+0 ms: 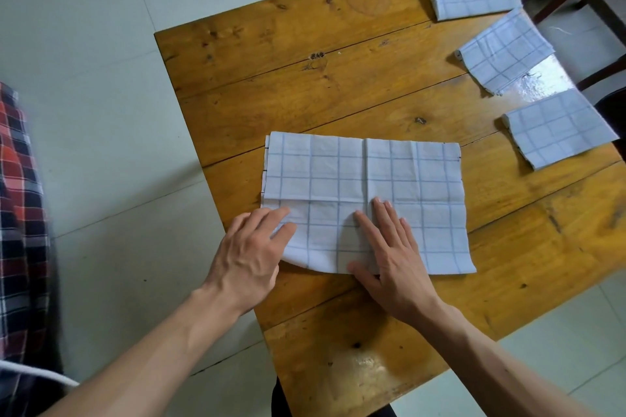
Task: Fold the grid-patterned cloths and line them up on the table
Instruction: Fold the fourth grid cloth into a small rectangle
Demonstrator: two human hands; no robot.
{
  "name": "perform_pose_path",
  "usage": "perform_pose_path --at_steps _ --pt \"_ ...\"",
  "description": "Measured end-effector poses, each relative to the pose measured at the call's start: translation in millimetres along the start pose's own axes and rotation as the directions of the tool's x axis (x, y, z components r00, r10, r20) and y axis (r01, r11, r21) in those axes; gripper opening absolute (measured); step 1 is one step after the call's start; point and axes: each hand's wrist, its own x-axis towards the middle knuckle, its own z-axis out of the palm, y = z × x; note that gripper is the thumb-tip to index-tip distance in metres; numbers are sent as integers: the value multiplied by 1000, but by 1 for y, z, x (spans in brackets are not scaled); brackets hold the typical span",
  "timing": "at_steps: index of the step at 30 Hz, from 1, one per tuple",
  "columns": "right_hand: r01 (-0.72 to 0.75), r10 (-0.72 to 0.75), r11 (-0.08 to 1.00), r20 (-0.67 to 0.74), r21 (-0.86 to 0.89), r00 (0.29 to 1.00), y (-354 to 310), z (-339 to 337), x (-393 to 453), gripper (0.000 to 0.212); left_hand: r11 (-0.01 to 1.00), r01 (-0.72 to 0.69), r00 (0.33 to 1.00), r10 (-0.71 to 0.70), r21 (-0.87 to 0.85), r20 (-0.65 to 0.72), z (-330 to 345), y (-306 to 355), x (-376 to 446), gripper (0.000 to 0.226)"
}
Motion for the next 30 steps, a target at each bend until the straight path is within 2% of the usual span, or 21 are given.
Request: perform_pose_path --at_steps 6,9,13,16,18,21,24,26,28,30 --pt "3 -2 999 -7 54 1000 1 -2 2 77 996 -34 993 25 -80 -117 8 -3 -3 21" --pt "29 -24 996 -67 83 997 -3 -6 0 75 990 -20 988 -2 -140 -157 6 -2 -5 14" --pt "125 -127 992 -84 -25 988 -24 -4 -8 83 974 26 979 -71 -227 -192 -3 10 -5 12" --pt "77 -81 996 -112 -41 990 -39 4 -12 82 951 84 968 -149 -298 -204 -14 25 0 5" --pt "47 -53 998 -213 -34 976 -44 6 -10 66 944 105 962 -176 -314 -207 -23 34 6 8" --pt "-11 33 998 -380 59 925 -44 2 -1 42 945 59 960 -143 -322 -242 -36 45 15 10" --pt "-45 94 991 -424 123 901 -39 -10 6 31 946 -17 972 -60 -325 -226 -42 42 22 15" --pt "-20 89 986 -418 165 904 -30 -16 8 26 946 -35 984 -25 -323 -179 -41 30 26 34" --pt "12 84 973 -406 229 910 -20 -23 8 30 952 -25 994 -9 -305 -111 -40 13 30 64" --pt "58 62 959 -405 277 912 -11 -29 5 33 970 -22 998 5 -243 -69 -36 -1 37 78"
